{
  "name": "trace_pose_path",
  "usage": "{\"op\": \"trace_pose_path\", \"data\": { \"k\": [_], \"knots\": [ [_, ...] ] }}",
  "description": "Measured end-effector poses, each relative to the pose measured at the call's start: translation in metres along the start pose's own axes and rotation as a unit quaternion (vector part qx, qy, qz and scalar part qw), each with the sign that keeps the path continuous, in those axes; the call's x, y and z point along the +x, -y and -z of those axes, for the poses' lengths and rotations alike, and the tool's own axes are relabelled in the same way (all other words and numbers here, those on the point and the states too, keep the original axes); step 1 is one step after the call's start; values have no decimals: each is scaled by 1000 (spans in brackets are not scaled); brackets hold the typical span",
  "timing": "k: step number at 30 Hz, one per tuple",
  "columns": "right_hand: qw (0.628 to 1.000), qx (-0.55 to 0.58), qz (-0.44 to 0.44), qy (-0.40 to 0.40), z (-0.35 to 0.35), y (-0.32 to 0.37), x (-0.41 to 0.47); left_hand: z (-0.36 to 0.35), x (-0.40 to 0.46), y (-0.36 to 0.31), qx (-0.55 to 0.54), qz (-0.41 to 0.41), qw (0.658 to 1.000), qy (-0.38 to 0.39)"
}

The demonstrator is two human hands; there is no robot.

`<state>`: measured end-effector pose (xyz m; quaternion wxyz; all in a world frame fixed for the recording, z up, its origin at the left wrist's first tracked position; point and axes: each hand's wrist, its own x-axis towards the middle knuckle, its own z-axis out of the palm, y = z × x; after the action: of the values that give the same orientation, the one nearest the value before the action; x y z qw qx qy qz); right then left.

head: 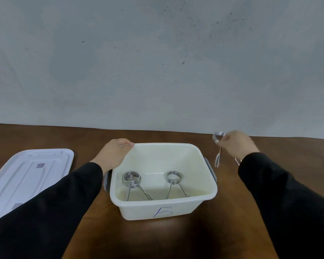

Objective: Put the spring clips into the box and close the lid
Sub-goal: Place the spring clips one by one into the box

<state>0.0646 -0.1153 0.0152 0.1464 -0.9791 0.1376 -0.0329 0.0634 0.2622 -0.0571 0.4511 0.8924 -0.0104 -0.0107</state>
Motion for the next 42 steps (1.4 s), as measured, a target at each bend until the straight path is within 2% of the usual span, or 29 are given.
{"op": "trace_pose_path", "data": {
  "k": [3,6,10,13,17,24,37,42],
  "knots": [
    [993,86,76,-27,52,47,-14,0,-1,-1,0,2,1000,0],
    [983,108,136,56,57,97,-44,0,-2,-2,-5,3,1000,1],
    [973,-32,152,168,-6,126,-62,1,-2,0,-17,7,1000,7],
    [962,-133,136,196,-65,114,-53,1,-1,2,-27,6,1000,13],
    [963,-157,97,194,-98,102,-44,1,0,4,-34,9,999,14],
    [958,-204,108,172,-122,98,-45,-1,4,10,-47,7,999,16],
    [954,-201,104,196,-121,96,-43,-2,4,8,-46,5,999,15],
    [961,-188,170,106,-88,106,-48,1,2,3,-36,1,999,25]
  ]
}}
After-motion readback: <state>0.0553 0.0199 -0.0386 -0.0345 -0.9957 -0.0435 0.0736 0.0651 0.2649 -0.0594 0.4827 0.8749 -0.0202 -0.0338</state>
